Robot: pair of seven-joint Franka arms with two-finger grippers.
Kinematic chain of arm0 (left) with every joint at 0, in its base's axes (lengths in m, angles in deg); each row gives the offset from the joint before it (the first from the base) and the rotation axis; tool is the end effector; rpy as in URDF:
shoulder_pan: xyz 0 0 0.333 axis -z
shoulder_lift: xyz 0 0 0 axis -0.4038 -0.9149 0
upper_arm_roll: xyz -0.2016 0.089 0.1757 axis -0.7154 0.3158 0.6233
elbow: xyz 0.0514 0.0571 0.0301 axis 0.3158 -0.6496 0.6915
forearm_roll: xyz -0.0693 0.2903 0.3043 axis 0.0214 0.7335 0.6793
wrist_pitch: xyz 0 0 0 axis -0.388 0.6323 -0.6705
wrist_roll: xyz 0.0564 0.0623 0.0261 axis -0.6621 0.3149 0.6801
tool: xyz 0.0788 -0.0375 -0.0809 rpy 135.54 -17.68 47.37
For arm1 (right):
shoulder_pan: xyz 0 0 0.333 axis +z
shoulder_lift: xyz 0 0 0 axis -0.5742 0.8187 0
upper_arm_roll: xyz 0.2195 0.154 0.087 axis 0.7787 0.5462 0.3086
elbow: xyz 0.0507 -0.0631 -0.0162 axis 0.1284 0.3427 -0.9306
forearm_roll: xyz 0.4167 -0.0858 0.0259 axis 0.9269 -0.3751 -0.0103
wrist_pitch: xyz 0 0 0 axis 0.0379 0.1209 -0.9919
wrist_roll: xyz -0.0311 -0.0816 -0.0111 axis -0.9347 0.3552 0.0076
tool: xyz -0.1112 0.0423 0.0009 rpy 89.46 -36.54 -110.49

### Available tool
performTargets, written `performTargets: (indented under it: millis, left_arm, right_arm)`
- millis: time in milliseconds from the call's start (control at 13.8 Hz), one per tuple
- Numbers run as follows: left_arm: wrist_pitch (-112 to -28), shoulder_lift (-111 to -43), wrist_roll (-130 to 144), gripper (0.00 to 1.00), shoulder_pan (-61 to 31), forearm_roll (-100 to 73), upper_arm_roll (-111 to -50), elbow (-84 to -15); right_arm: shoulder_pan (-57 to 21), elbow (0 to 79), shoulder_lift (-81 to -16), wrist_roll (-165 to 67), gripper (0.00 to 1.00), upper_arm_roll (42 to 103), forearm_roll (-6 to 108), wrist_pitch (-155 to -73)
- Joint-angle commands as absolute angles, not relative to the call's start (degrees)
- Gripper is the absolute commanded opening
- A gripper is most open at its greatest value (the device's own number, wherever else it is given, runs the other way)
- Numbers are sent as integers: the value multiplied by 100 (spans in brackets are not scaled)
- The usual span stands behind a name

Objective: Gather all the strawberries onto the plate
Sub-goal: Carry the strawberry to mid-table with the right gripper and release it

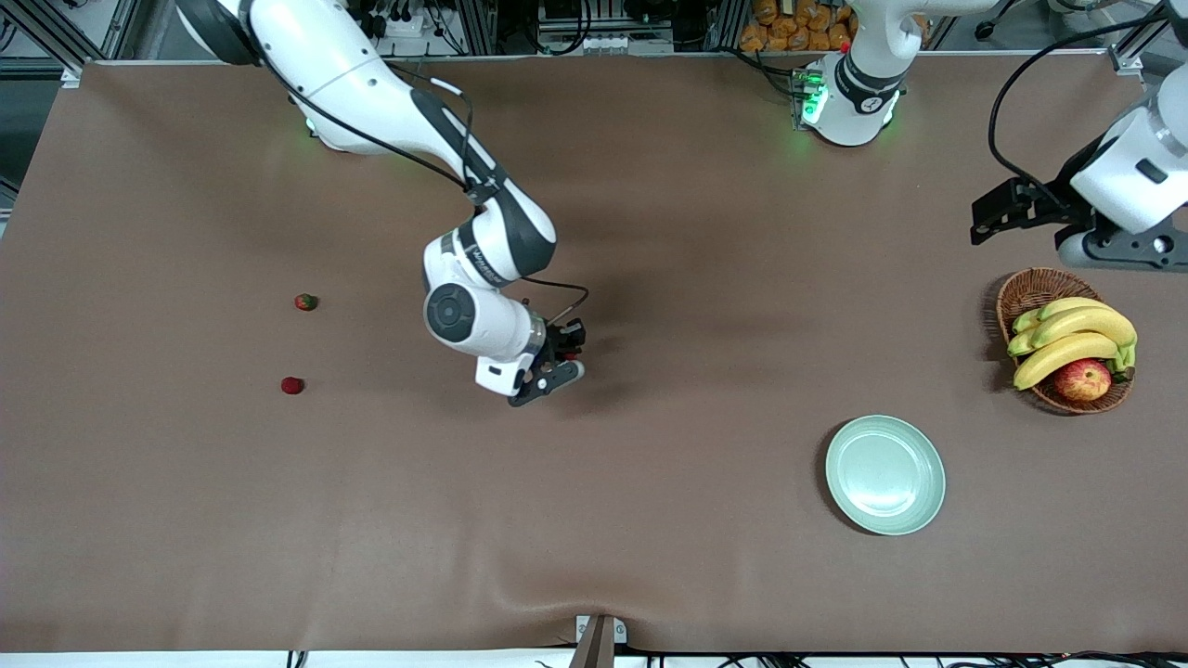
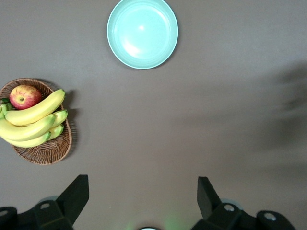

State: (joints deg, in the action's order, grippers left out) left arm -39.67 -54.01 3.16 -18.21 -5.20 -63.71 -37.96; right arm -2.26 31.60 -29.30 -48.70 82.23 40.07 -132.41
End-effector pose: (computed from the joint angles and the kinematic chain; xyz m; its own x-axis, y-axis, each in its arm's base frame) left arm 0.5894 -0.0752 0.5633 0.9945 -0.0807 -0.0674 -0.0801 -0.9967 0.0118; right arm 0.5577 0.4282 0.1416 0.9200 0.3908 -0.0287 0.3543 -0.8609 -0.3650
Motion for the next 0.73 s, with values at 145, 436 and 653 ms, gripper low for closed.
performTargets:
  millis: [145, 436, 653]
  left_arm:
    - [-4519, -6329, 1264, 100, -1460, -846, -6507, -3574]
    - [-5091, -7041, 2301, 100, -836, -847, -6507, -3345]
    - [-5504, -7568, 3092, 100, -458, -917, -6516, -3134]
  right_arm:
    - [-182, 3118, -2755, -4881, 22, 8149, 4128, -13289]
    - [-217, 3118, -2738, -4873, 87, 8140, 4119, -13289]
    - [-288, 3100, -2834, -4925, 100, 8096, 4119, -13280]
